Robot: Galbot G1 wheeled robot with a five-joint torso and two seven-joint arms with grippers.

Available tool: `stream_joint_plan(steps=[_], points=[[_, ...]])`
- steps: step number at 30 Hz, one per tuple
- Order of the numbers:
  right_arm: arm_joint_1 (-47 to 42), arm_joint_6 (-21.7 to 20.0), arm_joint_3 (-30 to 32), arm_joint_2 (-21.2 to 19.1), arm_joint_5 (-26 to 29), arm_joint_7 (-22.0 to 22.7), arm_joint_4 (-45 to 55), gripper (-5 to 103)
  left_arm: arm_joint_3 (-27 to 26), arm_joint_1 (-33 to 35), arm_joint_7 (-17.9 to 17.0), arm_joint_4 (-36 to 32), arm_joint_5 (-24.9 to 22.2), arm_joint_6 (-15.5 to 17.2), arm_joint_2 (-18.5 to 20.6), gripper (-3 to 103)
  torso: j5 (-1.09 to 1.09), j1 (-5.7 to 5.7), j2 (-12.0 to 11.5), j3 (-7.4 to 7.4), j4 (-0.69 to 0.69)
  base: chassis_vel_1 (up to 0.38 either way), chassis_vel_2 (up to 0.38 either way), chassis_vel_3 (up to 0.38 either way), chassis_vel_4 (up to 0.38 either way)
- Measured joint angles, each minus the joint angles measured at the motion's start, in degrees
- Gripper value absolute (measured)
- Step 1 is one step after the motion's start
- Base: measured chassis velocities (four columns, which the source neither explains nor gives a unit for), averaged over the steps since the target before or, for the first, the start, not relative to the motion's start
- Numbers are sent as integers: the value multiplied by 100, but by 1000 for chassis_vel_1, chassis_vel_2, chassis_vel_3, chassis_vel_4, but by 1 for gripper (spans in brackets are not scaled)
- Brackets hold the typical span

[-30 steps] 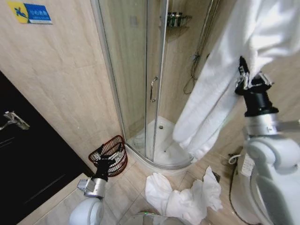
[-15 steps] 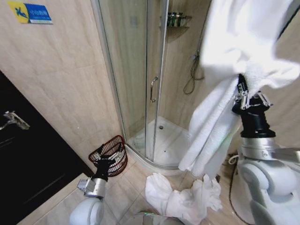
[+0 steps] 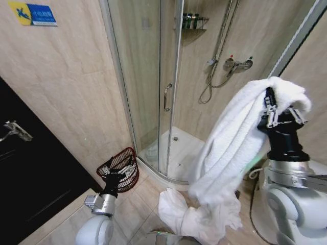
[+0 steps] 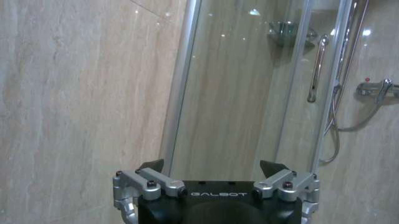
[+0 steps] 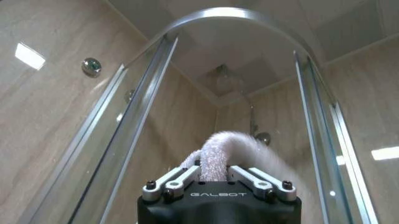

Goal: Discard the used towel into the hamper.

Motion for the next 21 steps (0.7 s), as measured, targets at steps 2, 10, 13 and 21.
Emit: stream_joint_plan(steps=[2,10,13,21], points=[[-11,10,15,7,1,0,1,6,0,0,0,0,0,0,0,100,0,0,0,0,0,0,0,0,0],[-162,26,84,83,43,44,30,6,0,0,0,0,0,0,0,100,-2,0,0,0,0,0,0,0,0],[-250,9,134,88,141,97,26,6,0,0,0,0,0,0,0,100,-2,0,0,0,0,0,0,0,0],[-272,44,337,15,242,236,18,6,0,0,0,0,0,0,0,100,-2,0,0,0,0,0,0,0,0]])
